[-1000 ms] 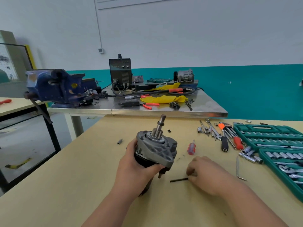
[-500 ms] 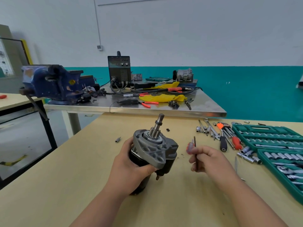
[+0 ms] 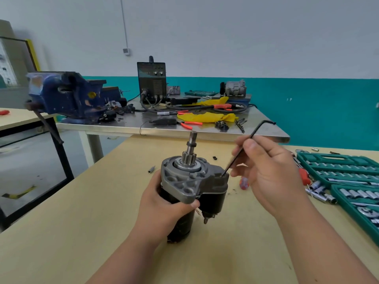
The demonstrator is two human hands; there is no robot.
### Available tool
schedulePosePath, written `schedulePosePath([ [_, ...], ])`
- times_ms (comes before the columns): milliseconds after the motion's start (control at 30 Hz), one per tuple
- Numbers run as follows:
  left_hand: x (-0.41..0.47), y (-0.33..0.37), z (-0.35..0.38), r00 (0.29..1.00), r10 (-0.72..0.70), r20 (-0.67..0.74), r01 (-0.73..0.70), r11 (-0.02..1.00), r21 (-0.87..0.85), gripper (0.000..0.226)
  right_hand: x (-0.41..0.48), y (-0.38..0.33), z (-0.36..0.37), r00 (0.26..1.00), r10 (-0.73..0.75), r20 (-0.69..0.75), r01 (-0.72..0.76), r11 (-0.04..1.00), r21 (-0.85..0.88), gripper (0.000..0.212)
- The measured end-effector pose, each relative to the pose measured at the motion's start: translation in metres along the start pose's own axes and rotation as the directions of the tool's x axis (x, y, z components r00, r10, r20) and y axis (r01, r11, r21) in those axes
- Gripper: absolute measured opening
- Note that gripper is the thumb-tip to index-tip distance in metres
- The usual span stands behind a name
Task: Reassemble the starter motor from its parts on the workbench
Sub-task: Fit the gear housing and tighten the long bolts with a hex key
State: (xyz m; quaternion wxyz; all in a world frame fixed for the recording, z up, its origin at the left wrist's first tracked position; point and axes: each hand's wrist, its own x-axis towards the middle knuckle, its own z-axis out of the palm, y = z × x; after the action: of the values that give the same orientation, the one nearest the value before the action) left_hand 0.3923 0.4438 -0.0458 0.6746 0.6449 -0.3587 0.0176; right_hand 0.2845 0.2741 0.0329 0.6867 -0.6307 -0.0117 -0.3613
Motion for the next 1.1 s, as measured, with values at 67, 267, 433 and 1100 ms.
schedulePosePath([
  [67, -0.001, -0.001, -0.001, 1.0, 0.001, -0.01, -0.001, 1.0, -0.014, 0.065, -0.003, 0.0, 0.013, 0.998, -0.017, 0.061, 0.02, 0.999, -0.039, 0.022],
  [267, -0.002, 0.001, -0.001, 1.0, -0.014, -0.017, 0.014, 1.0, -0.016, 0.061, -0.002, 0.001, 0.033, 0.999, -0.049, -0.001, 0.048, 0.987, -0.151, 0.028],
  [433, -0.004, 0.004, -0.002, 1.0, 0.004, 0.003, -0.004, 1.0, 0.007, 0.064, 0.0, -0.001, 0.04, 0.999, -0.04, 0.008, 0.041, 0.986, -0.164, 0.025],
  [1100, -0.008, 0.005, -0.001, 1.0, 0.013, -0.004, -0.013, 1.0, -0.003, 0.063, -0.001, -0.013, 0.04, 0.976, -0.159, 0.15, 0.206, 0.895, -0.396, 0.022],
])
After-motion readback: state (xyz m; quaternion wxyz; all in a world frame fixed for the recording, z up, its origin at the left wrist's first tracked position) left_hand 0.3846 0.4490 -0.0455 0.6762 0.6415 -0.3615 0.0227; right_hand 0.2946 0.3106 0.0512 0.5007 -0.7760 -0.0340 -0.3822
